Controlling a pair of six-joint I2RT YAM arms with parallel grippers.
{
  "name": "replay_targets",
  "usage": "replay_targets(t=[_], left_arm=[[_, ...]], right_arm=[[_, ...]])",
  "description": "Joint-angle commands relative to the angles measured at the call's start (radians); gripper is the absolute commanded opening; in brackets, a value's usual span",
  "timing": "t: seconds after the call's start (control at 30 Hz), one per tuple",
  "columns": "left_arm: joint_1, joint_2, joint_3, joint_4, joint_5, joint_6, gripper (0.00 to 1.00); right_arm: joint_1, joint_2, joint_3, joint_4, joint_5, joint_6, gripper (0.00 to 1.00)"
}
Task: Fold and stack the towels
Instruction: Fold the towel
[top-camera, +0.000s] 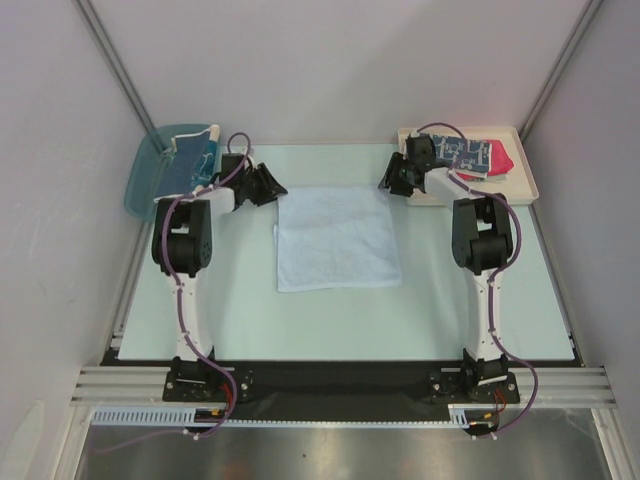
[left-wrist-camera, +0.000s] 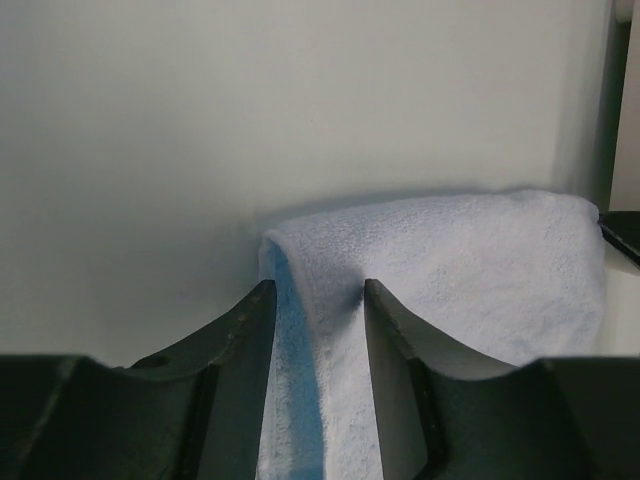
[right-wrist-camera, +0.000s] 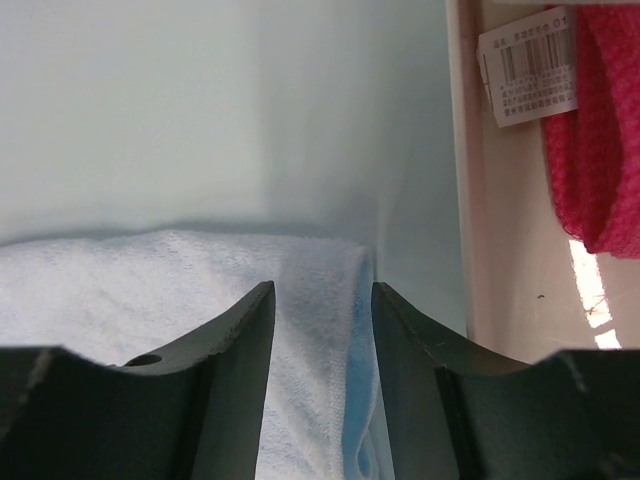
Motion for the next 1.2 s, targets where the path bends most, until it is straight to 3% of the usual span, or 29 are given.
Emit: replay_targets(t=[0.0, 0.4, 0.63, 0.83, 1.17], left_arm=[[0.005, 0.021, 0.05, 0.062, 0.053, -0.034, 0.44], [0.007, 0.059, 0.11, 0.042, 0.02, -0.037, 0.32], [0.013, 0.066, 0.17, 0.039, 0.007, -0.009, 0.18], [0.017, 0.043, 0.187, 0.045, -0.022, 0.02, 0.08], [0.028, -0.005, 0.176, 0.062, -0.075, 0.07, 0.0]], right_arm=[[-0.02, 0.037, 0.043, 0.012, -0.013, 0.013, 0.48], [-0.026, 0.088, 0.107, 0.002, -0.024, 0.03, 0.4], [-0.034, 0.112, 0.154, 0.016, -0.027, 0.03, 0.16], [-0.038, 0.089, 0.16, 0.079, -0.024, 0.022, 0.06], [-0.038, -0.003, 0.111, 0.206, -0.038, 0.01, 0.01]])
